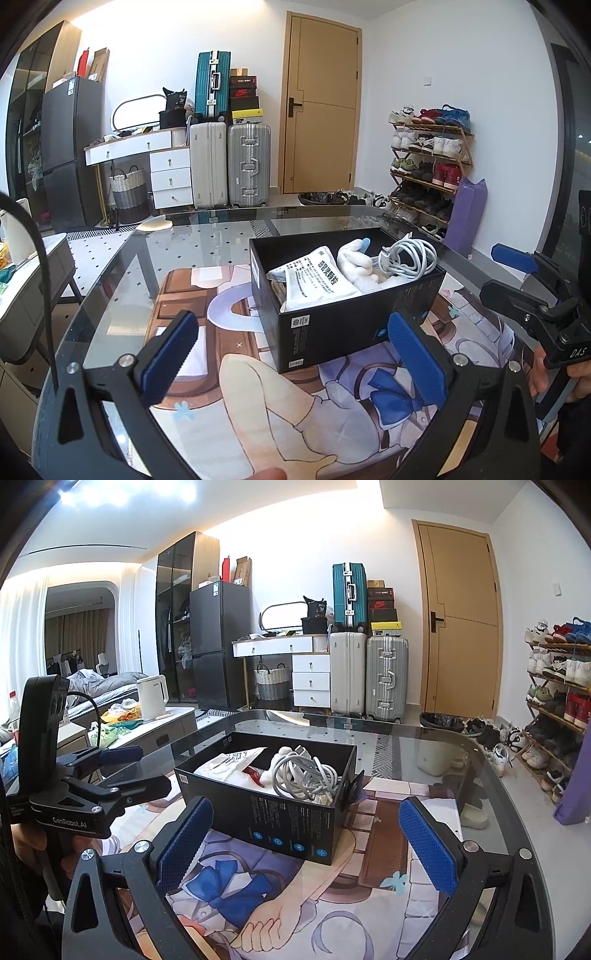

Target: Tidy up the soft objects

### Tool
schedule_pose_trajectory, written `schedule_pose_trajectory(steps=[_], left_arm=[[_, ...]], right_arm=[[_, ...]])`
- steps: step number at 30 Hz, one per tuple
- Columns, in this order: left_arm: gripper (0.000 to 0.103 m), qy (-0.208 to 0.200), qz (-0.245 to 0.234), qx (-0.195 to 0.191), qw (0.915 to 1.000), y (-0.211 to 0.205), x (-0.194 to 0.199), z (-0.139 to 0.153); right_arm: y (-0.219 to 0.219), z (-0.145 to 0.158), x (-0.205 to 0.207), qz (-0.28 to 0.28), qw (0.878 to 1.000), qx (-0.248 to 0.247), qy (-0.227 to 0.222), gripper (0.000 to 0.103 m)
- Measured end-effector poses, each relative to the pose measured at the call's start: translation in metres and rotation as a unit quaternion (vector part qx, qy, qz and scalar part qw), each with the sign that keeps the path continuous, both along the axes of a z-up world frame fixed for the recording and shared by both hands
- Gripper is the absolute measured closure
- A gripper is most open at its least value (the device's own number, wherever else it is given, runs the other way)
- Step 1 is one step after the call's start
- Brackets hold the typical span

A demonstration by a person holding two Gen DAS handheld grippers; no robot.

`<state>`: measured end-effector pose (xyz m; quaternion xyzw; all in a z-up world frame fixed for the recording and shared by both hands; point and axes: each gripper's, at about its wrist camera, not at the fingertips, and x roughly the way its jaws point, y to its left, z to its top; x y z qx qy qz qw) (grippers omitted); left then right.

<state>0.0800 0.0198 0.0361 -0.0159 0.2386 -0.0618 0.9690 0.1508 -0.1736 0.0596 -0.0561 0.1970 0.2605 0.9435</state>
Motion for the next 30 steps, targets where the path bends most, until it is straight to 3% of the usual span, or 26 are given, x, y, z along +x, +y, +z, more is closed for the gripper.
schedule_pose_trajectory(steps=[30], left_arm=[[0.0, -0.002, 0.001, 0.0, 1.0, -0.0004, -0.0021, 0.002]], right_arm=[[0.0002, -0.0007, 0.0004, 0.0, 1.0, 0.0, 0.0, 0.001]])
